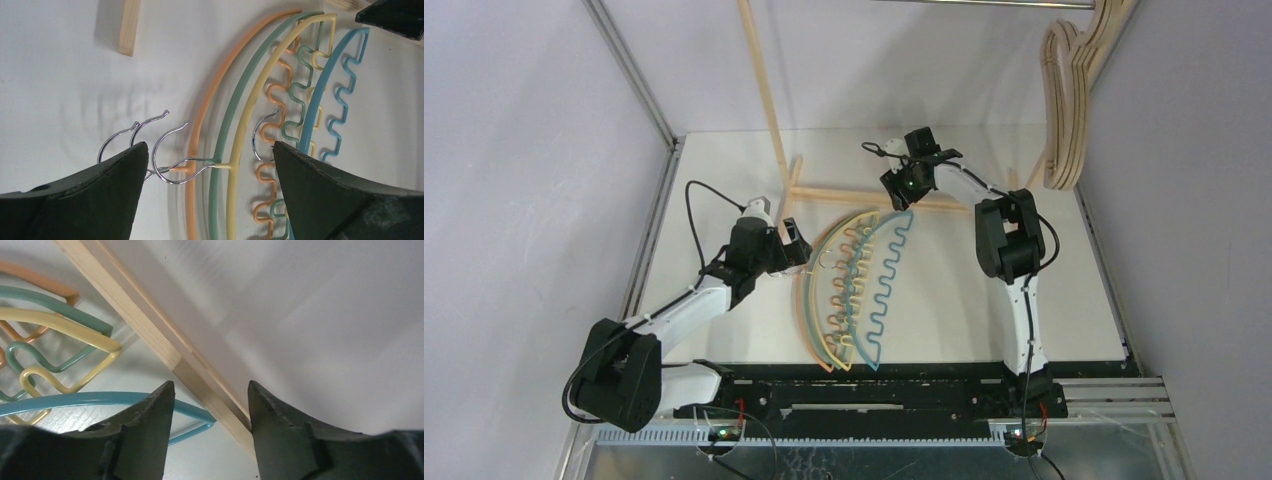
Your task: Organize the hangers
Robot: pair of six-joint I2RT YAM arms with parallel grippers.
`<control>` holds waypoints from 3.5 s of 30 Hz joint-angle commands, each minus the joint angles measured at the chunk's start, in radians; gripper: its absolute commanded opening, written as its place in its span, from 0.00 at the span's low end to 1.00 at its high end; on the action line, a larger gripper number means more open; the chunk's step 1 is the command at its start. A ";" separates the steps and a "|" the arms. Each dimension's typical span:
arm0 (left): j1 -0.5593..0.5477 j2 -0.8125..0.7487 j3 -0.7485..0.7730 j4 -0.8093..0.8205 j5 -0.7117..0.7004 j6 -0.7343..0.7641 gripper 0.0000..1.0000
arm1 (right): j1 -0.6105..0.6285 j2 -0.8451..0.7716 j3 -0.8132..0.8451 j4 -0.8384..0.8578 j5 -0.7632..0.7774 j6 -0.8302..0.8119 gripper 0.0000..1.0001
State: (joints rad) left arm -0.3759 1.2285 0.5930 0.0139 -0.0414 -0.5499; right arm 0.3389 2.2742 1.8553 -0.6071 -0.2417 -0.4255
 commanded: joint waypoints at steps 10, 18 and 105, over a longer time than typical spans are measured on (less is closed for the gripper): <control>-0.006 -0.013 0.036 0.038 0.002 0.002 1.00 | 0.024 -0.133 -0.043 0.155 0.191 0.138 0.92; -0.006 -0.012 0.037 0.037 0.002 0.005 1.00 | 0.047 -0.221 -0.011 0.194 0.261 0.186 0.96; -0.006 -0.352 -0.097 -0.078 -0.127 -0.008 1.00 | 0.427 -1.013 -0.442 0.651 0.559 0.768 0.00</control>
State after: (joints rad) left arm -0.3759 0.8814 0.5026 -0.0978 -0.1658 -0.5507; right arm 0.7467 1.2610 1.3540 -0.1974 0.3588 0.3576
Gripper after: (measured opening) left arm 0.996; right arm 0.017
